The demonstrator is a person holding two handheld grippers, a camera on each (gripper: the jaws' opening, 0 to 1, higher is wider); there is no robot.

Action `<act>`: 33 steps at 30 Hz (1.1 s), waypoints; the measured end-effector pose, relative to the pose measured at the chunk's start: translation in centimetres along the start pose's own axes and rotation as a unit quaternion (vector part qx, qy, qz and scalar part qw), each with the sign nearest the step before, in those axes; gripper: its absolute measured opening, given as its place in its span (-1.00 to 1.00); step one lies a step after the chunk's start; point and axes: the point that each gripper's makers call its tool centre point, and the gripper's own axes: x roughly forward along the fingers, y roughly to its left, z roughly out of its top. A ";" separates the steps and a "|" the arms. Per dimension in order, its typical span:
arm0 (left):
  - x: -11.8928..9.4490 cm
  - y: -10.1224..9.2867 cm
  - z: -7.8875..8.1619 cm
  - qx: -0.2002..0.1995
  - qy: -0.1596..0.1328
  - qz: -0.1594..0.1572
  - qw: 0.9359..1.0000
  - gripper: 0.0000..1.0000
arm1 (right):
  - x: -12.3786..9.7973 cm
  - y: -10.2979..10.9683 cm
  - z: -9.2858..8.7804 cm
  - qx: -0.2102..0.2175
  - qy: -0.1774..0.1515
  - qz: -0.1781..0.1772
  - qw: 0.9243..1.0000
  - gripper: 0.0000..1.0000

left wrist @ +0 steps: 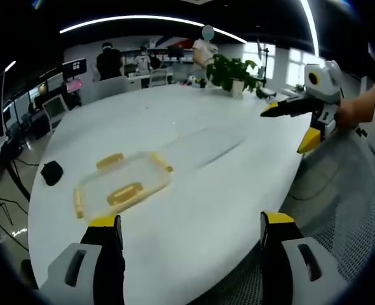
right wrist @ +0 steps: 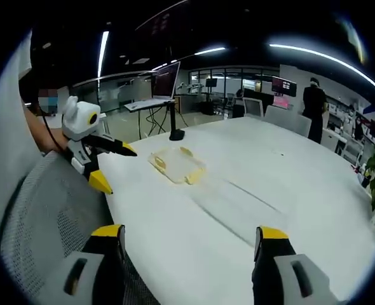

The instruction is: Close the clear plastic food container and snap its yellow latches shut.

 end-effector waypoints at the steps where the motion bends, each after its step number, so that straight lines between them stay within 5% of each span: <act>1: 0.0 0.0 0.0 0.000 -0.001 0.000 1.000 0.74 | 0.1 0.1 0.0 0.000 0.000 0.001 1.000 0.65; 25: -0.4 2.3 0.1 0.016 0.003 0.002 1.000 0.65 | 2.9 -0.8 3.2 -0.058 0.002 0.025 0.998 0.46; 33: -0.2 2.6 0.0 0.032 0.011 -0.006 0.999 0.60 | 3.5 -0.7 2.9 -0.066 0.016 0.039 0.997 0.43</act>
